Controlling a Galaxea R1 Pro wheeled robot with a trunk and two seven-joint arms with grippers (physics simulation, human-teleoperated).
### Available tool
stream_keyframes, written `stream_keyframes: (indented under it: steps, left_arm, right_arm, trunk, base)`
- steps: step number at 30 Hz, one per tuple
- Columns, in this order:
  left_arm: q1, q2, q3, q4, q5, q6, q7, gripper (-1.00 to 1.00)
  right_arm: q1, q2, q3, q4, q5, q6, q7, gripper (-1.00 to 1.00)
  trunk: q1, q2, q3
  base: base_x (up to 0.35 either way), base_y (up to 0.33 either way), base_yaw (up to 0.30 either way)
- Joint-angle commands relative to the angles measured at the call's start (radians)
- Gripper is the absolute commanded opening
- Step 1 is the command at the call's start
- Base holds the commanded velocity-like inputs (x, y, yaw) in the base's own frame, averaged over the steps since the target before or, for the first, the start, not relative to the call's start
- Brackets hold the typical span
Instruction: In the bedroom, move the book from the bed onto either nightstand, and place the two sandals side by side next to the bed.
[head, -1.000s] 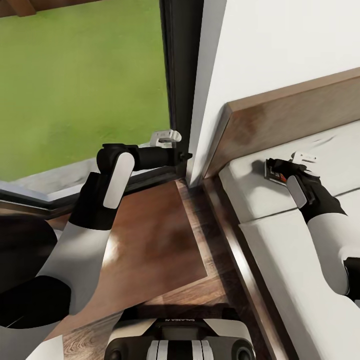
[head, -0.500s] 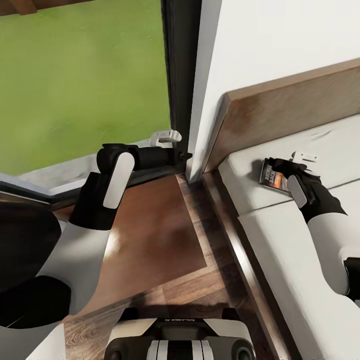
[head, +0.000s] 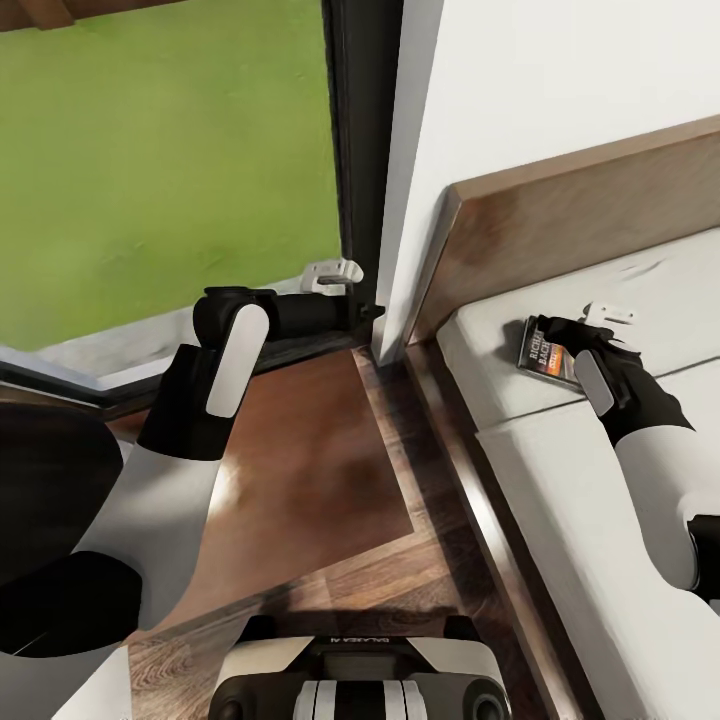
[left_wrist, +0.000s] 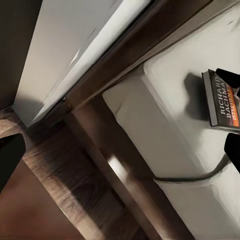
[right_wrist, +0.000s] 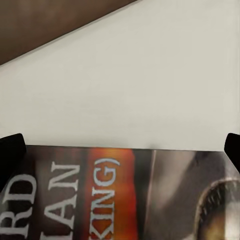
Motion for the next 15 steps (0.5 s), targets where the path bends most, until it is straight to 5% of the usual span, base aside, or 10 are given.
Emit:
stream_keyframes:
  steps: [1, 9, 15]
  left_arm:
    - [-0.001, 0.0, 0.001, 0.0, -0.005, 0.004, -0.005, 1.0]
    - [-0.001, 0.0, 0.0, 0.0, -0.005, 0.004, -0.005, 1.0]
    - [-0.001, 0.0, 0.0, -0.002, -0.005, 0.004, -0.005, 1.0]
  right_arm:
    - [0.0, 0.0, 0.002, 0.025, -0.011, 0.005, -0.005, 1.0]
    - [0.0, 0.0, 0.002, 0.025, -0.011, 0.005, -0.005, 1.0]
    - [0.0, 0.0, 0.002, 0.024, -0.011, 0.005, -0.005, 1.0]
  trunk:
    - [0.0, 0.0, -0.001]
    - [0.0, 0.0, -0.001]
    - [0.0, 0.0, -0.001]
  base:
    - [-0.054, 0.0, 0.0]
    - [-0.207, 0.0, 0.0]
    - [-0.053, 0.0, 0.0]
